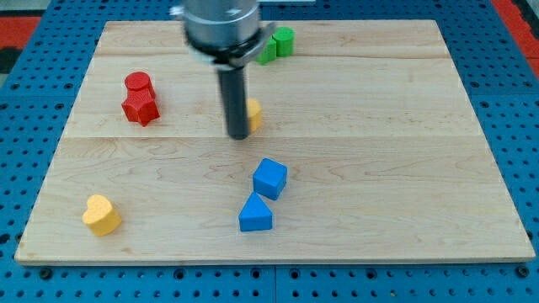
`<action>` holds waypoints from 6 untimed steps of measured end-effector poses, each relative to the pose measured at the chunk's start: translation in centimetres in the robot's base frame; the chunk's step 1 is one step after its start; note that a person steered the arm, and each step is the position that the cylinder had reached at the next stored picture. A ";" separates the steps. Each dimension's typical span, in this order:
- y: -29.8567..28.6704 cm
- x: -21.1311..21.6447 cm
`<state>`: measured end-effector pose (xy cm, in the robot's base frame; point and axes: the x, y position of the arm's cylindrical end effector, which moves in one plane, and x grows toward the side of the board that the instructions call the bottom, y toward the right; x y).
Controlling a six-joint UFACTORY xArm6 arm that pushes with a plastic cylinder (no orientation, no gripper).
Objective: Move the yellow heart to the diagonal bottom right to the red star
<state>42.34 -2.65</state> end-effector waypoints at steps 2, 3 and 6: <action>-2.6 6.9; -6.7 12.9; -16.7 16.2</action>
<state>58.54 -19.33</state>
